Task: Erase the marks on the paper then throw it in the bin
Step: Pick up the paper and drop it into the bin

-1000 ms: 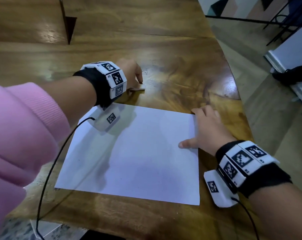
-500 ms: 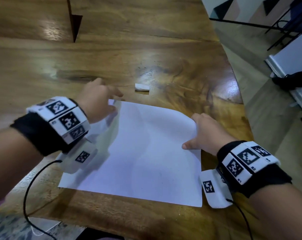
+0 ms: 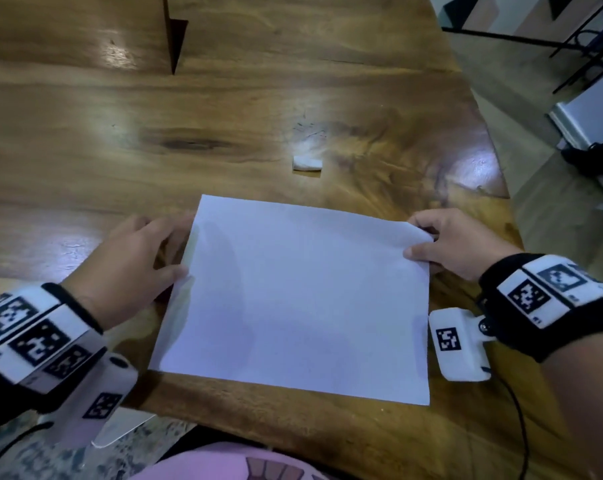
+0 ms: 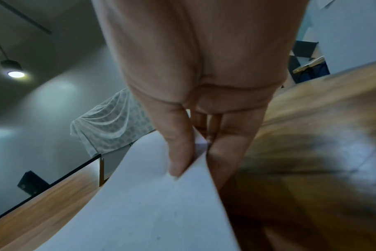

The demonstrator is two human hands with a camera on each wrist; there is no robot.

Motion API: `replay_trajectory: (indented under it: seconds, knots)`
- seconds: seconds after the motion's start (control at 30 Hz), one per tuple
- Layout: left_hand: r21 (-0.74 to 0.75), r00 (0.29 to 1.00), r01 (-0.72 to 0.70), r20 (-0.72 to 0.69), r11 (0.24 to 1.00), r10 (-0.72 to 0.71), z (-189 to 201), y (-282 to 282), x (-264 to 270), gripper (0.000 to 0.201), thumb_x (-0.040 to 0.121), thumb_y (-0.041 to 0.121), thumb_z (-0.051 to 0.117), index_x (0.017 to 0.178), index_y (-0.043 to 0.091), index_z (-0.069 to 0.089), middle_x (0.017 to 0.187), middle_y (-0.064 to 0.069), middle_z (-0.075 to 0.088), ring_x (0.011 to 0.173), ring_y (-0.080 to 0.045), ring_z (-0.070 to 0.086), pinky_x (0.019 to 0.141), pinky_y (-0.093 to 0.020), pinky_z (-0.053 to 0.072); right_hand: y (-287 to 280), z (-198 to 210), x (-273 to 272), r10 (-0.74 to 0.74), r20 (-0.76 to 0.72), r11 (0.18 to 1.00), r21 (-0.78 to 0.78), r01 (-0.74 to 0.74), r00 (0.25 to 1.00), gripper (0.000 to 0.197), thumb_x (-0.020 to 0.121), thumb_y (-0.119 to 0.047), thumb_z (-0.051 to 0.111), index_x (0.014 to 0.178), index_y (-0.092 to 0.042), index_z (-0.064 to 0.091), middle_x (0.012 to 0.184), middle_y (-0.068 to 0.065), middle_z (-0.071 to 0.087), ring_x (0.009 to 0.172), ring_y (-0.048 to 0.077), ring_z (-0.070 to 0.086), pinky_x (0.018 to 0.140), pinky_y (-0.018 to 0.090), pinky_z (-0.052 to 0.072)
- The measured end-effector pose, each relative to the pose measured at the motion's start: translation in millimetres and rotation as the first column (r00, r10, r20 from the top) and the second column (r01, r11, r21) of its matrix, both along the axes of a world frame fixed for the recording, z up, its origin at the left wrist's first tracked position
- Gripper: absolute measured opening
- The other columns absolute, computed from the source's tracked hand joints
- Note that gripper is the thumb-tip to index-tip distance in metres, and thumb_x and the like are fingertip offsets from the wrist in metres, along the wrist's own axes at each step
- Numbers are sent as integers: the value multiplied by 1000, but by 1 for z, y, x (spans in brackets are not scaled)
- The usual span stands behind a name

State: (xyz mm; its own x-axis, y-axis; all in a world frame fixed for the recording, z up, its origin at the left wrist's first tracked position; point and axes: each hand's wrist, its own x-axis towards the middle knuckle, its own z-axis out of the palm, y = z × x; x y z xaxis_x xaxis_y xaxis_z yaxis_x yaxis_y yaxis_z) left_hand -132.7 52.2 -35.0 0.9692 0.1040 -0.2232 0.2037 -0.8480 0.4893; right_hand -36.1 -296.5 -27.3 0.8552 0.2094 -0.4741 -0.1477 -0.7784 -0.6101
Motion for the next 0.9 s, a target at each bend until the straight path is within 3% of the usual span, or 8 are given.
replay_trajectory:
  seconds: [0.17, 0.27, 0.37, 0.5, 0.57, 0.67, 0.8, 0.9]
  knots:
    - [-133, 995, -92, 18, 987, 96, -12, 13, -20, 62, 73, 11, 71, 126, 28, 46, 109, -8, 51, 99, -27, 54, 92, -51, 47, -8, -2, 4, -45, -148, 987, 145, 67, 988, 20, 84, 5, 61, 73, -12, 62, 67, -2, 68, 60, 10, 64, 51, 15, 50]
    - [-249, 992, -113, 18, 962, 121, -19, 18, -29, 57, 74, 10, 70, 112, 48, 49, 100, 3, 59, 89, -19, 58, 88, -45, 49, -12, -6, 9, -53, -253, 962, 245, 116, 966, 21, 84, 10, 57, 75, -8, 61, 60, -3, 69, 55, 7, 65, 48, 15, 51]
    - [-500, 983, -181, -76, 847, 165, -20, 18, -39, 49, 59, 32, 74, 92, 62, 52, 84, 11, 68, 74, -16, 65, 72, -36, 52, -12, -8, 17, -36, -309, 945, 298, 133, 950, 20, 83, 11, 55, 78, -8, 62, 64, -1, 70, 58, 10, 67, 51, 17, 54]
    - [-668, 942, -320, -147, 672, 303, -27, 20, -54, 36, 74, 10, 68, 91, 40, 59, 70, -9, 69, 51, -14, 62, 43, -19, 50, -9, -7, 25, 12, -327, 938, 331, 103, 945, 19, 82, 12, 53, 80, -5, 61, 63, 0, 69, 56, 9, 66, 48, 17, 52]
    - [-678, 943, -317, -150, 663, 297, -28, 21, -64, 37, 58, 39, 79, 91, 37, 64, 62, -5, 66, 48, -12, 58, 41, -16, 46, -4, -4, 27, 45, -327, 939, 336, 72, 944, 17, 83, 13, 53, 82, -2, 61, 62, 1, 69, 54, 9, 66, 45, 16, 51]
    - [-683, 957, -279, -144, 675, 250, -29, 18, -80, 75, 29, 74, 71, 90, 30, 69, 54, 1, 62, 46, -9, 52, 42, -13, 43, 7, -3, 29, 87, -321, 940, 339, 29, 943, 16, 83, 14, 51, 85, 0, 60, 62, 3, 68, 51, 9, 64, 43, 15, 48]
    - [-730, 932, -327, -145, 600, 332, -31, 23, -104, 74, 29, 68, 76, 68, 7, 64, 46, -1, 60, 39, -8, 51, 39, -12, 41, 32, 1, 27, 171, -299, 930, 363, -54, 939, 20, 80, 13, 56, 85, -4, 64, 68, 2, 72, 58, 11, 67, 53, 17, 54]
    - [-773, 872, -440, -247, 457, 422, -35, 36, -130, 58, 33, 49, 85, 62, 5, 59, 52, -4, 65, 43, -12, 58, 42, -14, 48, 62, 4, 19, 252, -288, 918, 373, -134, 924, 35, 59, 7, 75, 90, -7, 66, 77, 3, 74, 65, 13, 69, 60, 19, 57]
